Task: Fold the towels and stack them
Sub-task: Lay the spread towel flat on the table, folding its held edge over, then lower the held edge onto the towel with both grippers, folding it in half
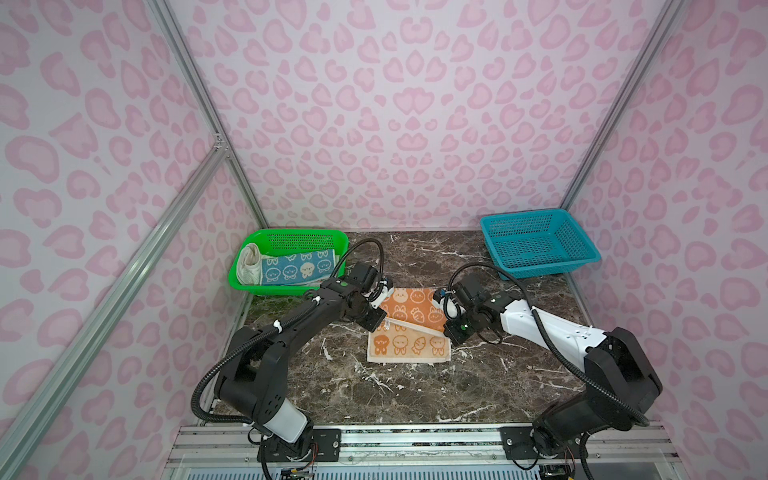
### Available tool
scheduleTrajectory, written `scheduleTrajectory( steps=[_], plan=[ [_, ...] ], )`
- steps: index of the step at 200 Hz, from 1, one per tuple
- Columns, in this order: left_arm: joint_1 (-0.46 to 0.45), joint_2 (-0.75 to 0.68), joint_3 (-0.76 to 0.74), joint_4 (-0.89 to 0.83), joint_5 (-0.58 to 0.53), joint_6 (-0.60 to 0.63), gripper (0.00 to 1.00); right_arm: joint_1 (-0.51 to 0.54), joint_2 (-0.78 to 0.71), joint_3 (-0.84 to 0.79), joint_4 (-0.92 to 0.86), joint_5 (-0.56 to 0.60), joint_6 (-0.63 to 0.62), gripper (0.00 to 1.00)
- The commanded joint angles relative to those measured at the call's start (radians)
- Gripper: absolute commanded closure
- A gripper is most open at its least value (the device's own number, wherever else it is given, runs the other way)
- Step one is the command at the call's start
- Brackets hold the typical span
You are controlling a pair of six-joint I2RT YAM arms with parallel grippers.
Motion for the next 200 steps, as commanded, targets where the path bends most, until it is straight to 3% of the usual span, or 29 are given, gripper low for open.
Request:
scheduleTrajectory(
  steps=[1,68,122,200],
  plan=[
    [-0.018,0.017,-0.019,-0.008,-0.054,-0.034,0.97,0.027,0.015,-0.018,0.019,0.052,0.030,1.00],
    [-0.062,0.018,-0.020,-0.046,-0.118,-0.053,0.97,0.077,0.009,-0.019,0.001,0.057,0.024,1.00],
    [-0.070,-0.035,-0.033,-0.061,-0.080,-0.070,0.96,0.117,-0.025,-0.045,-0.032,0.060,0.037,1.00],
    [-0.085,0.009,-0.094,-0.053,-0.038,-0.104,0.92,0.161,0.041,-0.067,-0.017,0.074,0.051,1.00]
  ],
)
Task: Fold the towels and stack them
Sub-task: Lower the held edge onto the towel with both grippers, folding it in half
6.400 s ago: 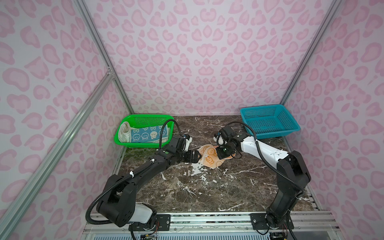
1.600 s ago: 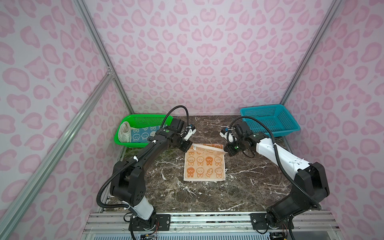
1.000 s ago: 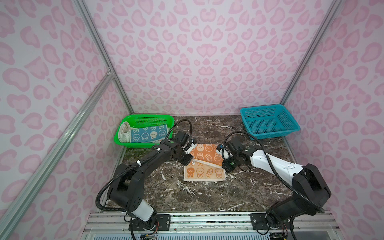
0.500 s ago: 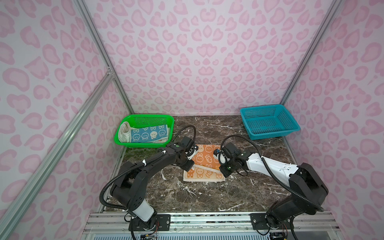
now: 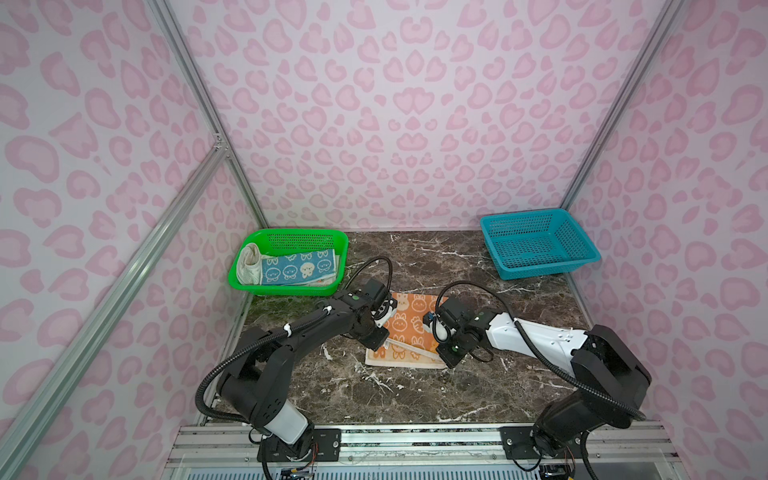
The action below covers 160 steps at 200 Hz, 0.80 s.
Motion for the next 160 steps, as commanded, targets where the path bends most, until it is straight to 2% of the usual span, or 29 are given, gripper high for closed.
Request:
scheduleTrajectory(
  steps=[1,27,57,108,122,160],
  plan=[
    [-0.002,0.007,-0.007,-0.009,0.017,-0.013,0.92,0.004,0.007,0.000,-0.011,0.022,0.003,1.00],
    [-0.003,0.016,-0.007,-0.020,0.033,-0.017,0.89,0.013,0.001,-0.008,-0.004,0.004,0.000,1.00],
    [-0.010,0.038,-0.011,-0.038,0.049,-0.029,0.80,0.034,0.013,-0.032,0.004,0.001,0.008,0.93],
    [-0.022,0.029,-0.003,-0.073,0.054,-0.051,0.62,0.050,-0.019,-0.052,0.007,0.013,0.014,0.66],
    [-0.023,0.019,-0.006,-0.079,0.054,-0.058,0.56,0.050,-0.030,-0.052,0.007,0.013,0.012,0.62],
    [-0.025,-0.022,-0.017,-0.081,0.059,-0.074,0.48,0.051,-0.065,-0.056,0.016,-0.003,0.017,0.54]
  ],
)
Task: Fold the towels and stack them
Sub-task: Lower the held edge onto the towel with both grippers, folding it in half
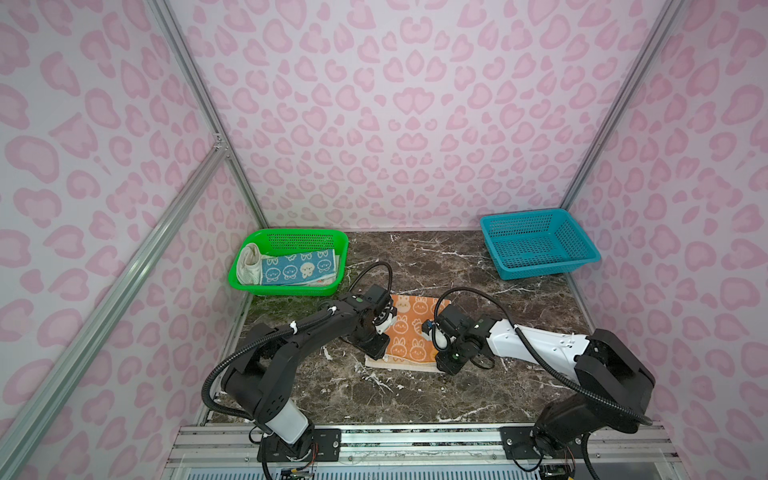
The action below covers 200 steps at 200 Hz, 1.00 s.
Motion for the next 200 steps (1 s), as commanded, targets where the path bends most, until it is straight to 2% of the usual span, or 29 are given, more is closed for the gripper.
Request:
scheduleTrajectory(
  steps=[1,48,62,78,93,119,165,200],
  plan=[
    [-0.001,-0.034,-0.007,-0.024,0.010,-0.014,0.48,0.001,-0.020,-0.009,0.009,-0.004,0.010,0.53],
    [0.000,-0.111,-0.018,-0.007,-0.005,-0.038,0.44,-0.001,-0.066,-0.024,0.050,-0.006,0.060,0.51],
    [-0.001,-0.130,-0.023,0.025,-0.018,-0.062,0.44,-0.001,-0.060,-0.023,0.062,-0.008,0.091,0.56],
    [0.000,-0.141,-0.034,0.085,-0.001,-0.105,0.46,0.001,-0.040,-0.029,0.101,-0.048,0.137,0.65],
    [-0.001,-0.135,-0.063,0.169,0.051,-0.164,0.52,0.012,-0.017,-0.041,0.148,-0.068,0.184,0.70],
    [-0.001,-0.097,-0.131,0.294,0.153,-0.256,0.72,0.031,0.032,-0.048,0.163,-0.051,0.240,0.78],
    [-0.001,-0.045,-0.197,0.315,0.144,-0.295,0.94,0.048,0.059,-0.071,0.129,-0.022,0.277,0.83],
    [-0.001,-0.003,-0.226,0.324,0.158,-0.320,0.97,0.047,0.043,-0.079,0.074,0.023,0.275,0.83]
  ],
)
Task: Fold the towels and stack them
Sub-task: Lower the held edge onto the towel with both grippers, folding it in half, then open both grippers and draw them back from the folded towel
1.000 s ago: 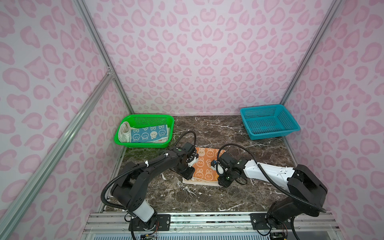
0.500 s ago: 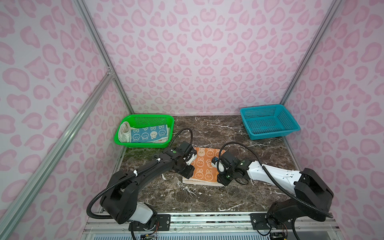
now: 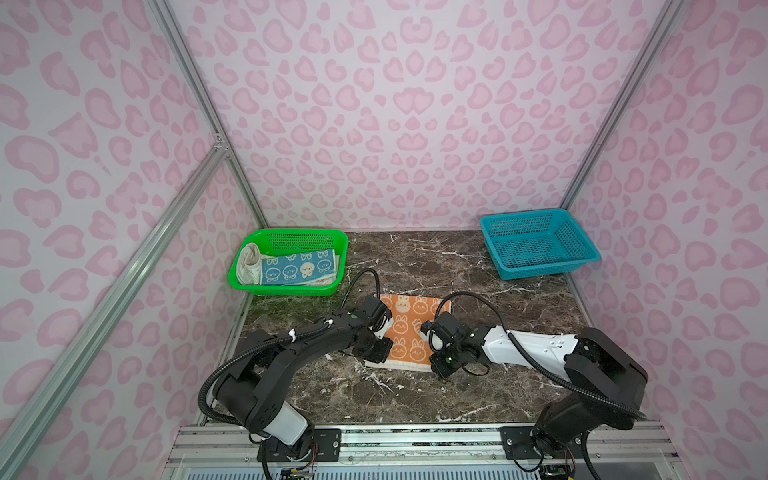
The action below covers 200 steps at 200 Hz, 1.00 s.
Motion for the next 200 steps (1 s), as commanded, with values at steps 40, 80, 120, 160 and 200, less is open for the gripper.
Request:
scheduleTrajectory(
  steps=[40,80,120,160,200],
  plan=[
    [0.000,0.002,-0.050,0.046,0.083,-0.042,0.97,-0.011,-0.009,0.002,-0.140,0.082,0.008,0.84],
    [-0.032,-0.036,-0.060,0.068,0.133,-0.036,0.97,-0.049,-0.033,0.007,-0.145,0.089,-0.004,0.84],
    [-0.034,-0.071,-0.023,0.027,0.076,-0.019,0.97,-0.077,-0.058,0.039,-0.141,0.070,-0.026,0.82],
    [-0.028,-0.157,0.110,-0.045,-0.065,-0.002,0.79,-0.138,-0.095,0.066,-0.031,0.057,0.024,0.69],
    [0.069,-0.137,0.191,-0.038,-0.146,-0.064,0.55,-0.249,-0.077,0.111,0.069,0.104,0.119,0.63]
  ],
)
